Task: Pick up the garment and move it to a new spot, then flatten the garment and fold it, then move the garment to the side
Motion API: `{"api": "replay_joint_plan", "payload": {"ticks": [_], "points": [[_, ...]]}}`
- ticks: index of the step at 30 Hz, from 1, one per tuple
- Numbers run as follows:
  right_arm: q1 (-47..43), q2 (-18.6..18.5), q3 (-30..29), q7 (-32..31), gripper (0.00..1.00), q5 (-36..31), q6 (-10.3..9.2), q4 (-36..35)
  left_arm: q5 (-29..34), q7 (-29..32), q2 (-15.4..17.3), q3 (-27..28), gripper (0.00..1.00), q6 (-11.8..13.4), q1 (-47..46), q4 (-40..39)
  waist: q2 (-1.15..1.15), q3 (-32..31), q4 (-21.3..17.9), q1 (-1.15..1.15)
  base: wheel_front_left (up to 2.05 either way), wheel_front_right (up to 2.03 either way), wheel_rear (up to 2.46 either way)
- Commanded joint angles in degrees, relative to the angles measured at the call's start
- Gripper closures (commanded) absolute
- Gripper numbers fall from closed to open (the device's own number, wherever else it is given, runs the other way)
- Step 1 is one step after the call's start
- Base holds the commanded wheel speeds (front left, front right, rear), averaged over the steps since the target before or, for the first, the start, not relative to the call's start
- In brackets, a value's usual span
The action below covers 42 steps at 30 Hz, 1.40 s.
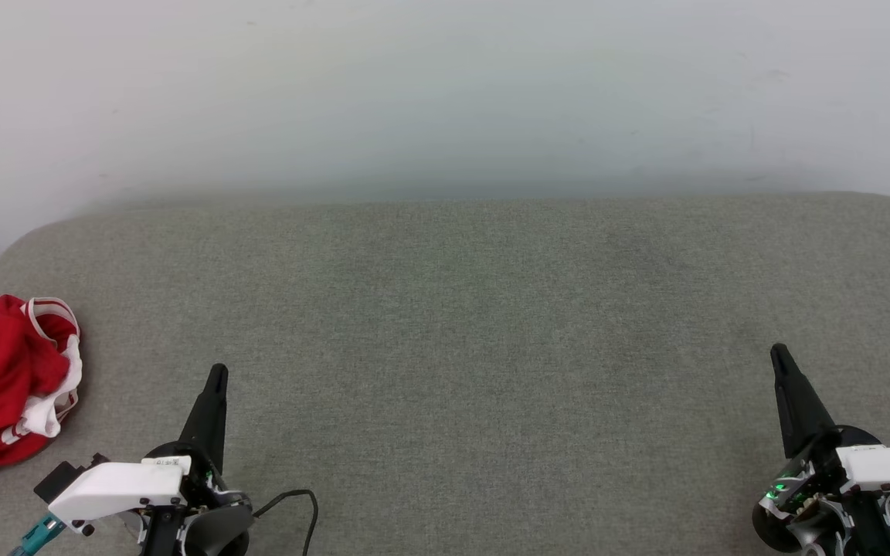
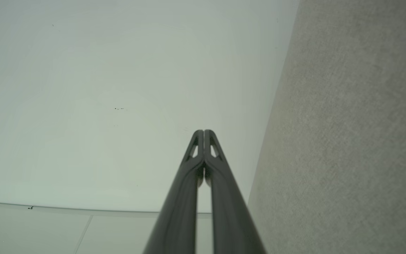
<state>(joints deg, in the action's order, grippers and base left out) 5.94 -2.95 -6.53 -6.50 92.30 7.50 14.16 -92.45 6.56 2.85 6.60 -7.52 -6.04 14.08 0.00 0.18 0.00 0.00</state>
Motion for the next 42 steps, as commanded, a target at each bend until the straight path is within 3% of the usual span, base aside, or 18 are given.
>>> {"api": "replay_joint_plan", "payload": {"ticks": [1,42], "points": [[0.66,0.17,0.02,0.04,1.0,0.23,-0.02,0.03,0.07,0.07,-0.11,0.12,1.0,-0.19,-0.39,-0.01,0.0,0.0,0.0,0.0,0.0,0.0,0.0],[0.66,0.17,0.03,0.05,1.0,0.23,-0.02,0.03,0.07,0.06,-0.11,0.11,1.0,-0.19,-0.39,-0.01,0.0,0.0,0.0,0.0,0.0,0.0,0.0]]}}
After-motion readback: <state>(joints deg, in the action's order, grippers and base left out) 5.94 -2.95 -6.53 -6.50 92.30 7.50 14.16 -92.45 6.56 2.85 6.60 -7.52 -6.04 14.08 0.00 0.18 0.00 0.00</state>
